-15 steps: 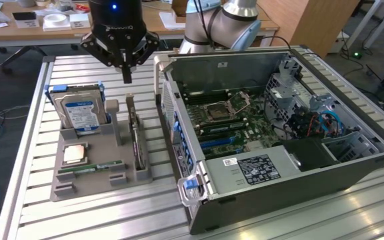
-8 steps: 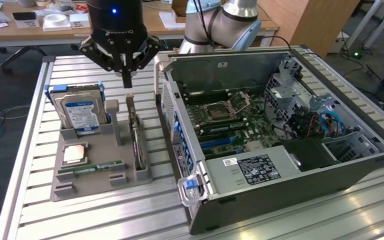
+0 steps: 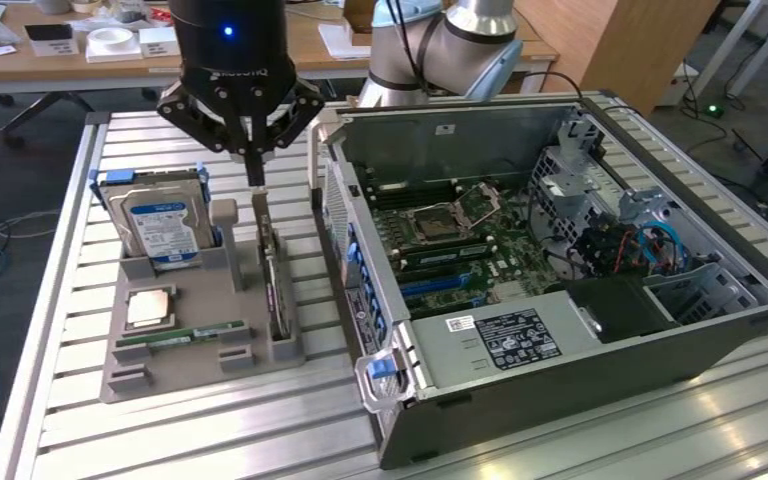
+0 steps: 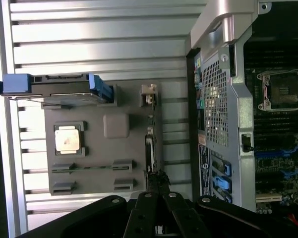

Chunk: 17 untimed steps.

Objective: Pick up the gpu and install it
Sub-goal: 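Reach for the gpu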

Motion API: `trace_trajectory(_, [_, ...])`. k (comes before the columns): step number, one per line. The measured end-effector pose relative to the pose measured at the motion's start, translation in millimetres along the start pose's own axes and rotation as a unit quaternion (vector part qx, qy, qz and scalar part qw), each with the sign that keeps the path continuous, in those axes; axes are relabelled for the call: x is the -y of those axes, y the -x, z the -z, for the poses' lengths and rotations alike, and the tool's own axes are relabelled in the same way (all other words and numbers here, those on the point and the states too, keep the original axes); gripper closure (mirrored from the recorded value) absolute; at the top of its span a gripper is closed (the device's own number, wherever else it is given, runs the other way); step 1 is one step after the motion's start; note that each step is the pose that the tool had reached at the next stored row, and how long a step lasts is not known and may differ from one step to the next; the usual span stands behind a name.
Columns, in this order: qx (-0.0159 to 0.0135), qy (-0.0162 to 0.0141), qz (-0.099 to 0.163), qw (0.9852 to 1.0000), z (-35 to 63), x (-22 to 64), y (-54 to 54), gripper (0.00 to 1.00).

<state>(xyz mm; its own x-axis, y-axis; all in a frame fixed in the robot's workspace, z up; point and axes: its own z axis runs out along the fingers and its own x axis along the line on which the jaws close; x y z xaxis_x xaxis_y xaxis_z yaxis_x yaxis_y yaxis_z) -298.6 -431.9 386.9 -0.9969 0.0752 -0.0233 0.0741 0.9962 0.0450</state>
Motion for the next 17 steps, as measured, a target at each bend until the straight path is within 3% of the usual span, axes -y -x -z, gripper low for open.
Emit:
trace_trajectory(5, [0.0000,-0.0002,0.000,1.0000,0.4,8.0,0.2,0.89])
trace_trajectory(17, [0.0000,-0.0002,0.000,1.0000,-0.6,9.2,-9.3,0.89])
